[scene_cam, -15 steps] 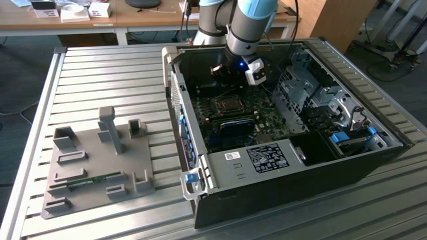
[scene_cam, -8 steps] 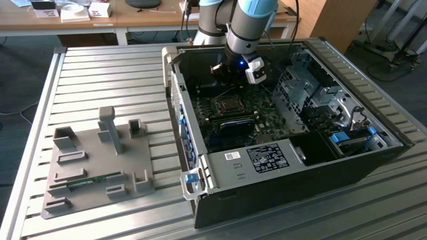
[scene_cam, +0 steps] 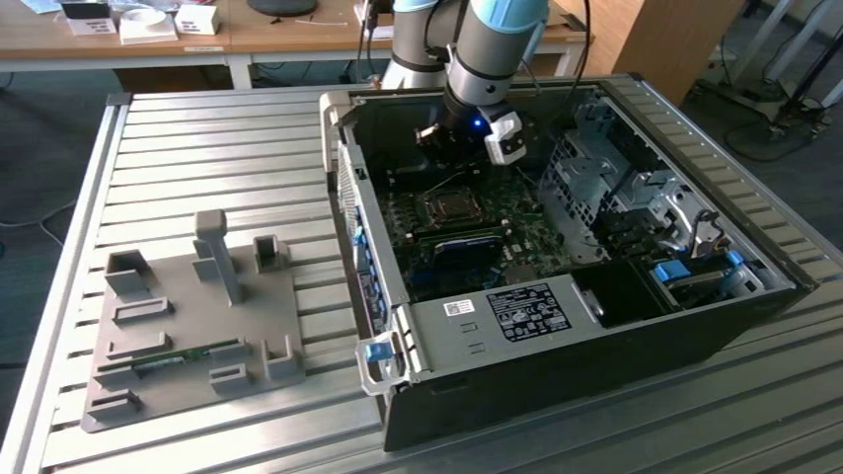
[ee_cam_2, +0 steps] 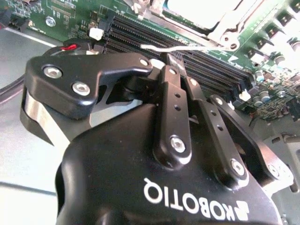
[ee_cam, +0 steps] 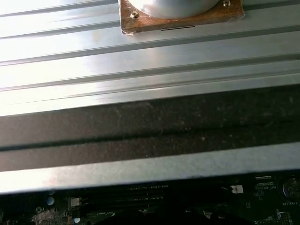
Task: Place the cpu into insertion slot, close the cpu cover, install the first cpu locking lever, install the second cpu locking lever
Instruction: 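Install the first cpu locking lever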
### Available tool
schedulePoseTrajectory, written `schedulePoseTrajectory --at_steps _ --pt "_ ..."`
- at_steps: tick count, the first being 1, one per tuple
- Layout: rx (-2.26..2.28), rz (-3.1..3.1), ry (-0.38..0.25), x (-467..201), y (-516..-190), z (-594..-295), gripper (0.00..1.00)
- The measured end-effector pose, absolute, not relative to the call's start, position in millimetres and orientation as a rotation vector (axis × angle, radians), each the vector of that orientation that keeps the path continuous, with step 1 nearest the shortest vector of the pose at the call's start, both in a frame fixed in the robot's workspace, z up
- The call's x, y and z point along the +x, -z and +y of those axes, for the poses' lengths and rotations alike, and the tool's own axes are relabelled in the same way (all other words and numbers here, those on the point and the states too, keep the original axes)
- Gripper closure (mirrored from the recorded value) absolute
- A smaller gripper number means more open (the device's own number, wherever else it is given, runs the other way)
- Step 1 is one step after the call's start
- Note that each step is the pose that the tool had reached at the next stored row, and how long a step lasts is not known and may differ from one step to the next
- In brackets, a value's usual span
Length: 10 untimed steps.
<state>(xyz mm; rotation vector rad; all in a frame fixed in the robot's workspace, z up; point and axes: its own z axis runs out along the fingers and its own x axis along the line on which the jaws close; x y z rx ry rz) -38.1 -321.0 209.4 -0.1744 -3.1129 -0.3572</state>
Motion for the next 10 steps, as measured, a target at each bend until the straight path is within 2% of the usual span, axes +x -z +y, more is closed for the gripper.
schedulePoseTrajectory --at_steps 10 --pt "-0.174 -3.113 0.358 -38 -224 -321 0.89"
